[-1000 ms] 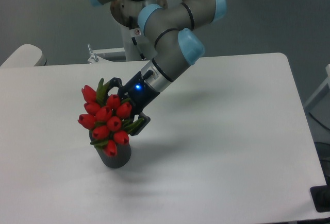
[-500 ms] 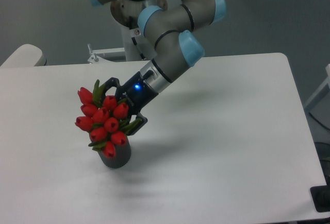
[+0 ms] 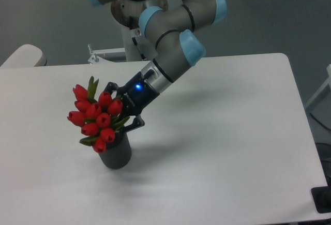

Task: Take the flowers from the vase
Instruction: 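Push the gripper into the bouquet and close around the tulip stems, then lift the gripped tulips straight up out of the grey vase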

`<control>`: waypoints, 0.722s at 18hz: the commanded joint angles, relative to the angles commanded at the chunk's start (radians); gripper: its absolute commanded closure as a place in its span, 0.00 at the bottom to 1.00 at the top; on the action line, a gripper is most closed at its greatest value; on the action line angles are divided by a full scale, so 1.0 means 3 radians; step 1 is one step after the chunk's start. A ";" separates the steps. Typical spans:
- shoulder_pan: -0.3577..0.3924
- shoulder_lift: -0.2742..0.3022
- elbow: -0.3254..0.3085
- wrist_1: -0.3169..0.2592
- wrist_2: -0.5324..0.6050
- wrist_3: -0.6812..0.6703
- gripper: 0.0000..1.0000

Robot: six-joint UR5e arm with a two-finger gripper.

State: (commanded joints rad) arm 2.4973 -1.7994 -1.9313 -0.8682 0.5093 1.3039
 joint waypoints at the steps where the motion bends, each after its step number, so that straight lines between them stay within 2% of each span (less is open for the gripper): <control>1: 0.0005 0.0005 0.0010 0.0005 0.0000 0.0000 0.60; 6: 0.0077 0.0036 0.0015 -0.0005 -0.0015 -0.0041 0.61; 13: 0.0118 0.0169 0.0071 0.0000 -0.0015 -0.0480 0.61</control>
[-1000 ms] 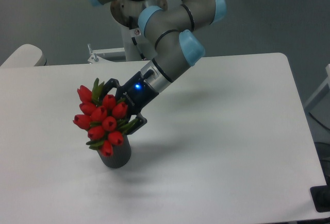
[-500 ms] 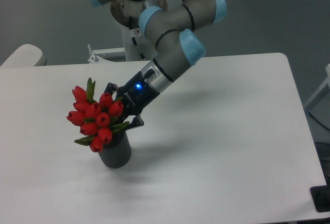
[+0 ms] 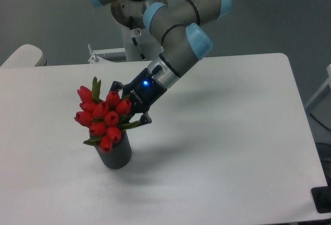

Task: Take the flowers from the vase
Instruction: 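Lift the gripped tulips straight up out of the grey vase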

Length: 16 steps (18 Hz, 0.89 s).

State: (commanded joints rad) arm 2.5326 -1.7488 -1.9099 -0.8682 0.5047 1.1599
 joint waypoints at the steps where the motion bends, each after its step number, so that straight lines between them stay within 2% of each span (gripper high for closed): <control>1: 0.0010 0.0010 0.0041 0.0000 0.0000 -0.0051 0.61; 9: 0.0031 0.0072 0.0107 0.0000 -0.0015 -0.0195 0.61; 16: 0.0097 0.0235 0.0215 0.0000 -0.0204 -0.0425 0.61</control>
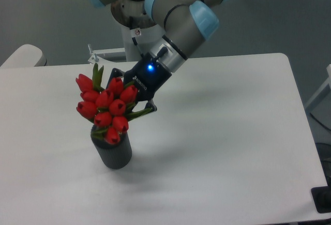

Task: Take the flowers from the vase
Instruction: 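Lift the gripped tulips straight up out of the grey vase, then carry the tulip bouquet away from the vase and hold it aloft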

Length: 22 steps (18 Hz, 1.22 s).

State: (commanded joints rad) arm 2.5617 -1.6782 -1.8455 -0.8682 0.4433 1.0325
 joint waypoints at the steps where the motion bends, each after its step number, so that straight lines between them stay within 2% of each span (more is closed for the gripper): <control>1: 0.0015 0.0026 0.0015 0.0000 0.0000 -0.0031 0.61; 8: 0.0097 0.0138 0.0036 -0.0010 -0.0005 -0.0041 0.61; 14: 0.0214 0.0312 0.0041 -0.0041 -0.0015 -0.0046 0.61; 18: 0.0306 0.0404 0.0036 -0.0046 -0.0153 -0.0158 0.61; 22: 0.0434 0.0404 0.0087 -0.0041 -0.0332 -0.0256 0.61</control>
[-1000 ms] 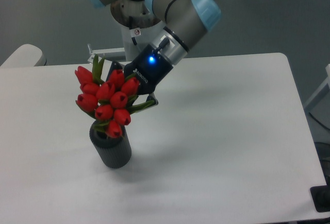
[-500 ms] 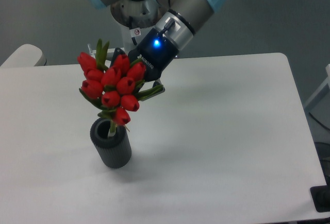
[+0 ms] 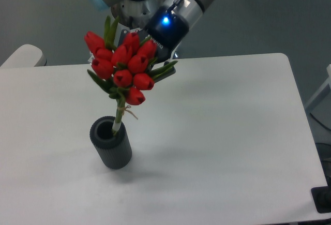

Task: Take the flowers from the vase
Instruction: 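Carry the tulip bouquet away from the vase and hold it aloft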

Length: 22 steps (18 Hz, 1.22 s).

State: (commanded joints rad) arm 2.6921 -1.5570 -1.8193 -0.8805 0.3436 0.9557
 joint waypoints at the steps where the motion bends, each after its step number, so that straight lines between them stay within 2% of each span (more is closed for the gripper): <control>1: 0.0026 0.0000 0.0000 0.0000 0.0010 0.0005 0.61; 3: 0.0199 -0.0010 0.0000 0.0005 -0.0005 0.0036 0.61; 7: 0.0388 -0.0071 0.0133 0.0031 -0.0015 0.0041 0.63; 12: 0.0450 -0.0490 0.0337 0.0046 0.0010 0.0194 0.67; 18: 0.0486 -0.0961 0.0623 0.0082 0.0025 0.0465 0.67; 20: 0.0516 -0.1038 0.0726 0.0077 0.0152 0.0506 0.67; 22: 0.0517 -0.1099 0.0843 0.0077 0.0443 0.0511 0.67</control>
State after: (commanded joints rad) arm 2.8471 -1.8867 -1.5664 -0.8575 0.4766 1.1091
